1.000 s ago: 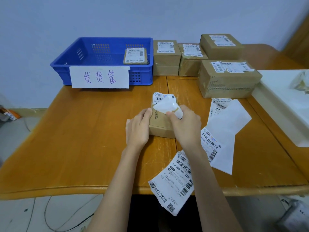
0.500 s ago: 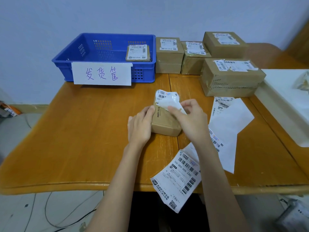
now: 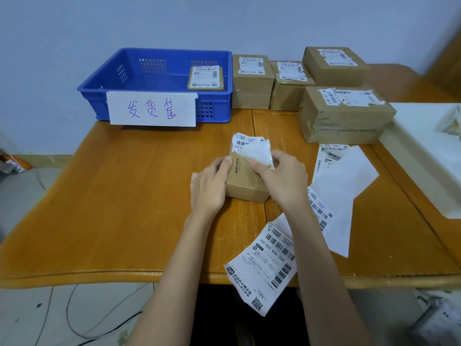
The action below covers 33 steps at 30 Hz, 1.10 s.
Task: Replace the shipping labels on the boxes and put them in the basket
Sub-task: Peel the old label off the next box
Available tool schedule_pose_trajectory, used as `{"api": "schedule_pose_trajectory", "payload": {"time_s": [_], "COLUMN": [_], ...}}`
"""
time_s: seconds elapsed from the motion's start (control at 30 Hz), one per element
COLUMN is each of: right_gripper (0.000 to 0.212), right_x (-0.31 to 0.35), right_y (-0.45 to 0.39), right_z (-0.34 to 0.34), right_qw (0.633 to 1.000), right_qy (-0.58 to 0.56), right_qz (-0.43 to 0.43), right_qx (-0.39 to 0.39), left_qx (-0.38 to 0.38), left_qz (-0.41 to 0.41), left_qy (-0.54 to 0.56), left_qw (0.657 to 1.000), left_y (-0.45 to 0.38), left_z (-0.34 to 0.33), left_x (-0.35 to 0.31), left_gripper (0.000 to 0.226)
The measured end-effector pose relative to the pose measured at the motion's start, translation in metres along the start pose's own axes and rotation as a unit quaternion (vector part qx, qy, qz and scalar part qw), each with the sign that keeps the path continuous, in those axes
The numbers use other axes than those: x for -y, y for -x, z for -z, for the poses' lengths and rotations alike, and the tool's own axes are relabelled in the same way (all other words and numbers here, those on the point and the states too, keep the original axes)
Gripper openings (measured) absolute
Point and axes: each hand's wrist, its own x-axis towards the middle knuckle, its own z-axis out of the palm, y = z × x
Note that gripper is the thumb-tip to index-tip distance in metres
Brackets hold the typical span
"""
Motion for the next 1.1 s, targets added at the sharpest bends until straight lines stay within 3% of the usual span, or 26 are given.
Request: {"api": "schedule_pose_trajectory", "payload": {"time_s": [0.1,0.2,0.4,0.5,0.6,0.67,0.73,0.83,1.0,1.1], "right_gripper": [0.033,0.023,0.017,0.018,0.019,0.037,0.045,0.032,0.035,0.025], "right_x": [0.001,0.0,-0.002,0.0,0.001,0.005,0.013,0.03,0.04,0.038], "right_y": [0.003,0.003,0.002,0.005,0.005,0.005,-0.002,-0.025,-0.056,-0.059], "right_z": [0.002,-0.001,-0.002,-0.002,0.008,0.019,0.024,0.01,-0.019,-0.021], "right_qw": [0.999,0.998,0.999,0.999,0.998,0.995,0.996,0.985,0.977,0.982], "right_qy": [-0.003,0.052,-0.009,-0.019,-0.043,-0.055,-0.013,0.036,0.166,0.149], "right_qz": [0.017,0.021,-0.012,-0.012,-0.01,0.01,0.087,0.169,0.106,0.096], "right_qx": [0.048,-0.005,-0.034,-0.045,0.036,0.078,0.032,0.003,0.079,0.065], "left_qx": [-0.001,0.004,0.009,0.007,0.003,0.005,0.009,0.011,0.022,0.022], "left_qz": [0.003,0.006,-0.014,-0.012,-0.007,-0.001,0.005,0.014,0.023,0.02], "left_qy": [0.0,0.008,0.012,0.007,0.001,0.002,0.005,0.001,0.0,-0.006], "left_qw": [1.0,1.0,1.0,1.0,1.0,1.0,1.0,1.0,0.999,1.0], "left_y": [0.002,0.003,0.001,0.001,0.0,0.001,0.001,0.002,0.004,0.004], "left_z": [0.002,0.002,-0.001,0.0,0.001,0.002,0.003,0.005,0.008,0.008], "left_x": [-0.003,-0.002,0.001,0.0,-0.001,-0.002,-0.003,-0.006,-0.007,-0.008], "left_gripper": [0.041,0.043,0.062,0.054,0.047,0.042,0.038,0.04,0.042,0.043]}}
